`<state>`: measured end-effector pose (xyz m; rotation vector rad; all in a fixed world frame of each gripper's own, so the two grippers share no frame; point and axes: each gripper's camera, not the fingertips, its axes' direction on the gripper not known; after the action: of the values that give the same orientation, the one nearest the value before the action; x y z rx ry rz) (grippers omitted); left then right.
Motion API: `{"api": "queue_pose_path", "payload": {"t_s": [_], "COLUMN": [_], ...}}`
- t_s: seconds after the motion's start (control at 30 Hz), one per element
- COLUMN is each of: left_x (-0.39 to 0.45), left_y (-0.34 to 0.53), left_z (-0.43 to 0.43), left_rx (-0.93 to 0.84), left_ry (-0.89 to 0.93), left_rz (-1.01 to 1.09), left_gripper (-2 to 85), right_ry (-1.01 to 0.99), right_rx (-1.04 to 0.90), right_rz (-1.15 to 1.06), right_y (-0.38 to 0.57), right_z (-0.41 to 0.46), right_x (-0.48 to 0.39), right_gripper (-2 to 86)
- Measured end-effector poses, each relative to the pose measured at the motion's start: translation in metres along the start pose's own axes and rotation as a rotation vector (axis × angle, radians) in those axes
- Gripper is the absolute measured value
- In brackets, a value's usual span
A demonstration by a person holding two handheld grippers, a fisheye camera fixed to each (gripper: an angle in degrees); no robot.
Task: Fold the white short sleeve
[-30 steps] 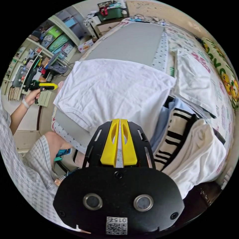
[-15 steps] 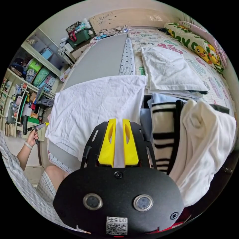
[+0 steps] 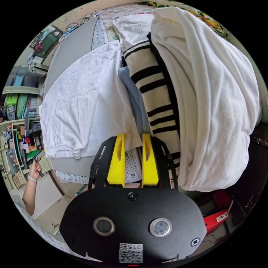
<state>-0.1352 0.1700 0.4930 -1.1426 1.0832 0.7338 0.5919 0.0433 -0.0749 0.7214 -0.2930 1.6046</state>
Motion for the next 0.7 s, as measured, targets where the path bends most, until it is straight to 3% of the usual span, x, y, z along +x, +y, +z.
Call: {"api": "queue_pose_path", "payload": {"t_s": [0.17, 0.53, 0.7], "left_x": [0.003, 0.031, 0.052], "left_y": [-0.004, 0.012, 0.006], "left_z": [-0.005, -0.011, 0.015], "left_rx": [-0.048, -0.087, -0.095], "left_ry": [0.015, -0.192, -0.269], "left_rz": [0.045, -0.059, -0.134], "left_gripper": [1.1, 0.1, -0.2], "right_ry": [0.003, -0.037, 0.231], "right_rx": [-0.033, -0.060, -0.094], "right_rz": [-0.017, -0.068, -0.329], "right_y": [-0.012, -0.016, -0.016], "right_z": [-0.004, 0.000, 0.024], "right_x": [0.014, 0.053, 0.027], "right_gripper": [0.6, -1.0, -0.9]}}
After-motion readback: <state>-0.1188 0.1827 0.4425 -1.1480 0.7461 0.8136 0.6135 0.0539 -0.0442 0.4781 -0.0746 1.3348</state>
